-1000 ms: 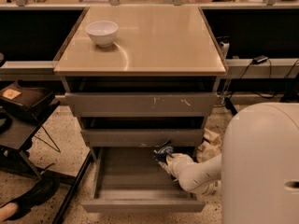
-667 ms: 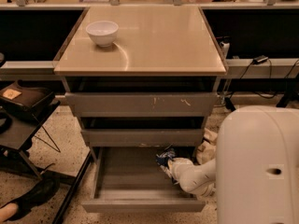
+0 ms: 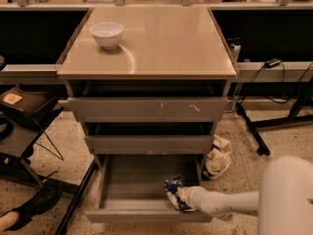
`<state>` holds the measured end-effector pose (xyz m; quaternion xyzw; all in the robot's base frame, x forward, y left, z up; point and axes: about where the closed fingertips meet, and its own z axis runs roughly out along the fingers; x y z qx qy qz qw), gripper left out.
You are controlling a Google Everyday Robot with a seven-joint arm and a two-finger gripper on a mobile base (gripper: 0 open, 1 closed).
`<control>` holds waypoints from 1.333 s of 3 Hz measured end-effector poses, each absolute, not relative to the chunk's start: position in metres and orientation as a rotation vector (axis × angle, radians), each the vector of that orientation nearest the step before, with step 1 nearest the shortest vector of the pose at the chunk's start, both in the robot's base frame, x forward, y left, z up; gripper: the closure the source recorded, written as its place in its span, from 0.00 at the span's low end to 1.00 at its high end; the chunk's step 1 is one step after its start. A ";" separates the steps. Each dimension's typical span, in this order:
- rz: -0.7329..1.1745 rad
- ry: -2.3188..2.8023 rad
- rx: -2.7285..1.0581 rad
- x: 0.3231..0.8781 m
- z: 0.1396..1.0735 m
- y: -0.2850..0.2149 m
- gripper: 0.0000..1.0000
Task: Place blue chip bag into bottom drawer
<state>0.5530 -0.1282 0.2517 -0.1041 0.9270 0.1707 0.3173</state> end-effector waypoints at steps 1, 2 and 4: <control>0.651 2.392 -0.193 0.544 0.216 -0.108 1.00; 0.774 2.331 -0.192 0.553 0.192 -0.086 1.00; 0.964 2.348 -0.384 0.646 0.194 0.021 1.00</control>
Offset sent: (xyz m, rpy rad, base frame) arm 0.1383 0.1072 -0.0914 0.3521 0.1205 0.3810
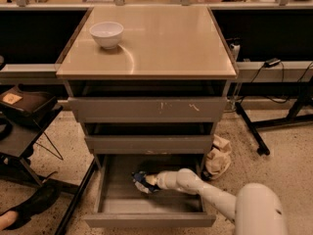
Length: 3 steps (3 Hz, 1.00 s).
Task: Place blue chip bag into bottom drawer
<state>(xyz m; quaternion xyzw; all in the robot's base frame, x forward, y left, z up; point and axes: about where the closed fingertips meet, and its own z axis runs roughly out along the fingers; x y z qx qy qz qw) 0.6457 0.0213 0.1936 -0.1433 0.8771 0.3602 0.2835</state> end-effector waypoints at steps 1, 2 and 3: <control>0.948 2.331 -0.436 0.678 0.200 0.048 0.81; 0.947 2.331 -0.436 0.678 0.200 0.048 0.58; 0.948 2.331 -0.436 0.678 0.200 0.048 0.33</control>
Offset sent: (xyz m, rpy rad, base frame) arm 0.0311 0.0266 0.0064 -0.0152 -0.0258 0.0316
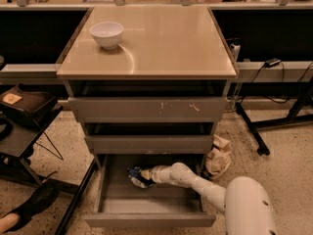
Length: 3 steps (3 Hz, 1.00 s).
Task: Place blue chip bag into bottom drawer
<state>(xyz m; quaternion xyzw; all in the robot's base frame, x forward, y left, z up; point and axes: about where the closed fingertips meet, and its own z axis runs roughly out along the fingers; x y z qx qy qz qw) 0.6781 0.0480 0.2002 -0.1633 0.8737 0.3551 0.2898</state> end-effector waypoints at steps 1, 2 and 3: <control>0.948 2.331 -0.436 0.678 0.200 0.048 0.12; 0.948 2.331 -0.436 0.678 0.200 0.048 0.00; 0.948 2.331 -0.436 0.678 0.200 0.048 0.00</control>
Offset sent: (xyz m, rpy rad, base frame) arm 0.0000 0.0000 0.0000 0.0000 0.0000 0.0000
